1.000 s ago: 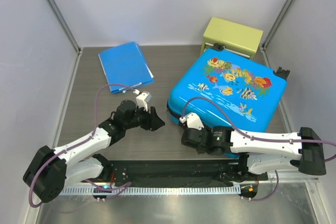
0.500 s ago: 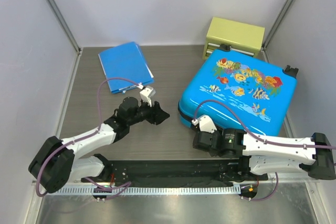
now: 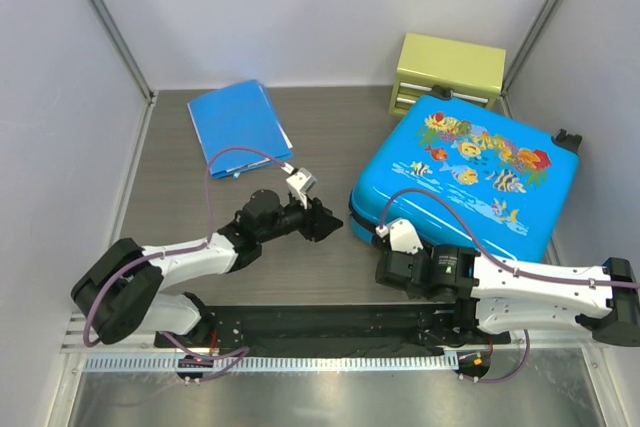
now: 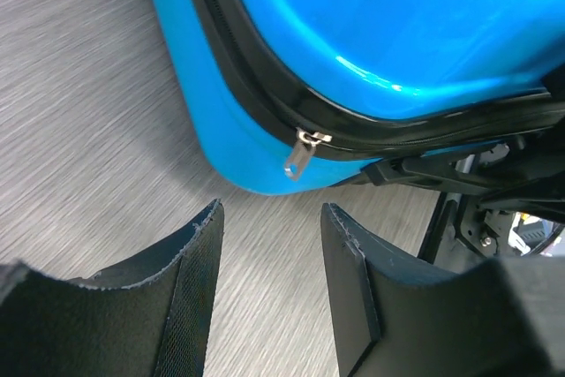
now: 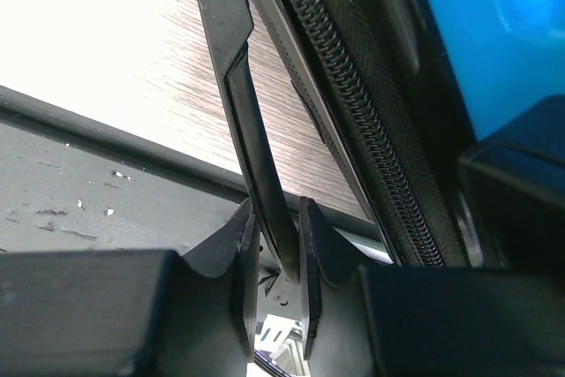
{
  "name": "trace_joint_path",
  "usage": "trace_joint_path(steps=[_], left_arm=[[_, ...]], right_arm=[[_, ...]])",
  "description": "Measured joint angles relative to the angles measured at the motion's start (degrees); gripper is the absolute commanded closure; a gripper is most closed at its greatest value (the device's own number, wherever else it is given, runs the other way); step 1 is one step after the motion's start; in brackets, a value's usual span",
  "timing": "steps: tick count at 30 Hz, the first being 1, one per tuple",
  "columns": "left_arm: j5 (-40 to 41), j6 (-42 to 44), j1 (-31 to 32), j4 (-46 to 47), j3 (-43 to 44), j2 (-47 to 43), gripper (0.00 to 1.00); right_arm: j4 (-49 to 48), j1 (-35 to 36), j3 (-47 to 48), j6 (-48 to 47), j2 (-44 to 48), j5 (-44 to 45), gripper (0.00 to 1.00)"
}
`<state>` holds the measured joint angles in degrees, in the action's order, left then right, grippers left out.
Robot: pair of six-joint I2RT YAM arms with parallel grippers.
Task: Pack the luggage
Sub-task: Zip the luggage at the center of the board.
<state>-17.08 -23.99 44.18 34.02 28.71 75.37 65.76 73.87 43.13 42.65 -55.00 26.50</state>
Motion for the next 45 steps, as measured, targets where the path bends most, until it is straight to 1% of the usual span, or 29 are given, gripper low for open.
trace_joint_path(steps=[7,16,18,21,30,31,38,40,41,42,45], left_arm=[[0.17,-0.2,1.4,4.92,0.17,2.49,0.51],[1.01,-0.87,2.95,8.66,1.51,6.75,0.51],[1.03,-0.94,2.95,9.05,1.75,7.65,0.51],[1.05,-1.03,2.97,9.35,2.56,8.85,0.54],[0.94,-1.07,2.99,10.78,5.9,13.14,0.55],[0.76,-1.07,2.99,10.8,6.03,13.31,0.57],[0.13,-1.22,3.1,12.15,7.04,14.82,0.83],[0.15,-1.25,3.1,12.37,7.17,15.08,0.89],[0.11,-1.16,3.1,12.46,7.26,15.3,0.95],[0.07,-1.27,3.1,12.46,7.3,15.43,0.99],[-0.02,-1.36,3.1,12.44,7.63,15.74,1.0]], right_arm=[[0.66,-0.09,0.0,1.11,0.22,0.22,0.99],[0.57,-0.28,0.11,2.12,-1.25,0.83,0.99],[0.59,-0.39,0.11,2.23,-1.25,0.85,0.99],[0.59,-0.59,0.11,2.45,-1.2,0.85,0.99],[0.74,-0.72,0.02,2.54,0.0,0.66,0.99],[0.79,-0.81,-0.02,2.54,0.02,0.66,0.99],[1.05,-1.49,-0.09,3.32,0.04,0.85,0.99],[1.09,-1.55,-0.09,3.37,0.04,0.85,0.99],[1.09,-1.55,-0.09,3.37,0.04,0.85,0.99],[1.09,-1.55,-0.09,3.37,0.04,0.87,0.99],[1.11,-1.62,-0.09,3.43,0.04,0.92,0.99]])
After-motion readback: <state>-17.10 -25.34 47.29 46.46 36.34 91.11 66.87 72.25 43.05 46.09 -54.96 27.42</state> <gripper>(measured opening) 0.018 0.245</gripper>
